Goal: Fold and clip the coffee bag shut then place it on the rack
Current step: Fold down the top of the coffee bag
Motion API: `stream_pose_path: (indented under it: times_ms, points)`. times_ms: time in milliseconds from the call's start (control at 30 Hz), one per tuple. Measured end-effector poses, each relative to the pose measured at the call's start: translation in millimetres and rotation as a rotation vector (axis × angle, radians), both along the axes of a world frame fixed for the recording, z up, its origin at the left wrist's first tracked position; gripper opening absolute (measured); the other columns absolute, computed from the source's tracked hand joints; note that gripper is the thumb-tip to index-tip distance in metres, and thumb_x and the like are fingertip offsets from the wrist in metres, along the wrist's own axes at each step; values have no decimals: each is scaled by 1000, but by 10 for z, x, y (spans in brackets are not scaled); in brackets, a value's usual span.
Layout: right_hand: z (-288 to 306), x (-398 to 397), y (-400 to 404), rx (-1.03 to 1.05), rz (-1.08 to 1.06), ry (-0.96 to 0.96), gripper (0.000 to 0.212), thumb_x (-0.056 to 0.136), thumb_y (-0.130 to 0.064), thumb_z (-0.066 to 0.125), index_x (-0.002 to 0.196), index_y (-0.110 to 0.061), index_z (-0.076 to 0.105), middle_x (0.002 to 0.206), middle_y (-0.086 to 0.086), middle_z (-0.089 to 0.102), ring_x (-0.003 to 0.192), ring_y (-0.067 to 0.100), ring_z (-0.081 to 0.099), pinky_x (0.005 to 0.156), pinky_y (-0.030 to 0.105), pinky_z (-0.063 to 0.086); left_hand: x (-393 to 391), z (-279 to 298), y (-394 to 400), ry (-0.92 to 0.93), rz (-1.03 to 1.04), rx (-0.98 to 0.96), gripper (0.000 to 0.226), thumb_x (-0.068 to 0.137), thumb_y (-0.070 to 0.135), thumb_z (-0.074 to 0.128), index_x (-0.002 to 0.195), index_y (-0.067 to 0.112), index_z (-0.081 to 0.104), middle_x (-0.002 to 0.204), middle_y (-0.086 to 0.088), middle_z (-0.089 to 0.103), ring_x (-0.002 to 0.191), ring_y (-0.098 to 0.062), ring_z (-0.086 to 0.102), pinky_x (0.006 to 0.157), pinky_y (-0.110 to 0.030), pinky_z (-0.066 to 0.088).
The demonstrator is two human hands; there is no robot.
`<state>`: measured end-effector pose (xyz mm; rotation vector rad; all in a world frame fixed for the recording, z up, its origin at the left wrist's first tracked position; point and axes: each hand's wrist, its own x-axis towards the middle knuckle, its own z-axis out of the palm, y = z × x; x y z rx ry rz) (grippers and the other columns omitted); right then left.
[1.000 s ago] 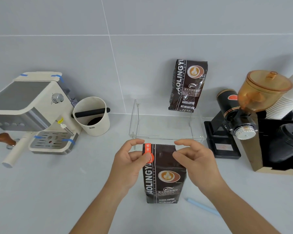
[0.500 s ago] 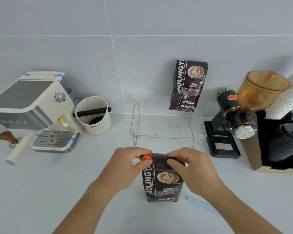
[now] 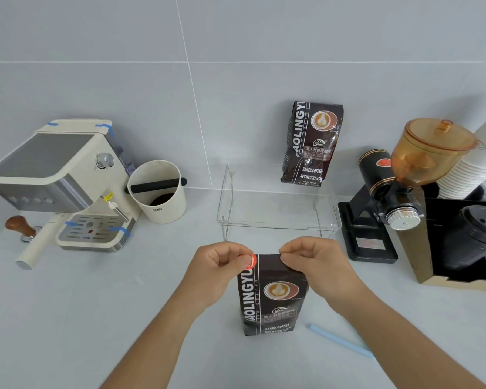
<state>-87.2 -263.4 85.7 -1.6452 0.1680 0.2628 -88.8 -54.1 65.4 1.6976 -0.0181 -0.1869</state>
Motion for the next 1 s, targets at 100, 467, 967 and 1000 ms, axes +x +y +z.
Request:
stream_pose_path:
  times_ms: [100, 467, 967, 1000]
  points:
    - [-23, 75, -3, -37, 19, 68, 21, 80, 0, 71, 67, -15, 76, 63, 1, 75, 58, 13, 68, 54, 23, 53, -42, -23, 31, -21, -97, 41, 35, 69, 1, 82, 87, 31, 77, 73, 0, 75, 70, -9, 68, 73, -19, 53]
    - [-108, -4, -193, -336, 475, -125, 21, 75, -12, 79, 88, -29, 76, 90, -12, 78, 81, 5, 71, 72, 11, 52, -88, -126, 80, -227, -142, 434, 22, 83, 20, 74, 86, 42, 72, 88, 16, 72, 89, -1, 64, 78, -8, 45]
    - [-244, -148, -491, -486, 422, -512, 20, 89, -15, 69, 103, -26, 77, 88, -33, 72, 83, -4, 71, 73, 12, 53, -131, -163, 96, -256, -167, 372, 29, 88, 8, 67, 89, 35, 74, 91, 22, 76, 87, -2, 71, 80, -10, 49]
    - [-250, -162, -540, -464, 401, -488, 22, 88, -15, 69, 104, -29, 76, 89, -37, 71, 86, -5, 71, 77, 12, 53, -137, -171, 96, -262, -163, 376, 30, 89, 7, 67, 89, 37, 74, 91, 22, 76, 88, -2, 71, 80, -10, 49]
